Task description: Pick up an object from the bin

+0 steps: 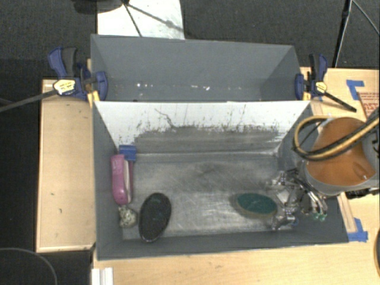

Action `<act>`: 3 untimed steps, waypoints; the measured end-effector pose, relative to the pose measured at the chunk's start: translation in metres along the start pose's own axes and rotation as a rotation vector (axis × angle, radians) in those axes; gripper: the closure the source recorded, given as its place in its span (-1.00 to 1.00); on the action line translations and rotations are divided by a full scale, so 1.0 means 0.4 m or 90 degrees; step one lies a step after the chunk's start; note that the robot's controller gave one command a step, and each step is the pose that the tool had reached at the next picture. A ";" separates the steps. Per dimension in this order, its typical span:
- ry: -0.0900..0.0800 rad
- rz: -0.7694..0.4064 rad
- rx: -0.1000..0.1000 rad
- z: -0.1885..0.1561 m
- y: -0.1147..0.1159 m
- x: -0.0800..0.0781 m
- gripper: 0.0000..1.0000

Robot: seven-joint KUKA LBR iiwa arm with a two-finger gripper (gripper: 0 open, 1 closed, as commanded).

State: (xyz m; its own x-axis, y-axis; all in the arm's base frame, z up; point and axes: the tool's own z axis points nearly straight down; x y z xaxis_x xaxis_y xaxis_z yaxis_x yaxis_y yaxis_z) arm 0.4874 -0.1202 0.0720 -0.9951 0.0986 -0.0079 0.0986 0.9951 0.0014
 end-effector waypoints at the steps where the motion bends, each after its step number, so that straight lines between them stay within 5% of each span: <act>1: 0.001 0.011 -0.007 0.001 -0.054 0.003 -1.00; 2: 0.003 0.009 -0.007 -0.001 -0.052 0.005 1.00; 3: -0.001 0.007 0.002 -0.194 -0.051 -0.003 1.00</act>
Offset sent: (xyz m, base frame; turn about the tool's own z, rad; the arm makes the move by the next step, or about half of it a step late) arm -0.0070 -0.0288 -0.0020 0.0261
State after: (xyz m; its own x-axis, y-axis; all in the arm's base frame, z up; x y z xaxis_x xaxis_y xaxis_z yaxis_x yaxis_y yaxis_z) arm 0.4860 -0.1405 0.1497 -0.9939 0.1100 -0.0094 0.1101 0.9939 -0.0010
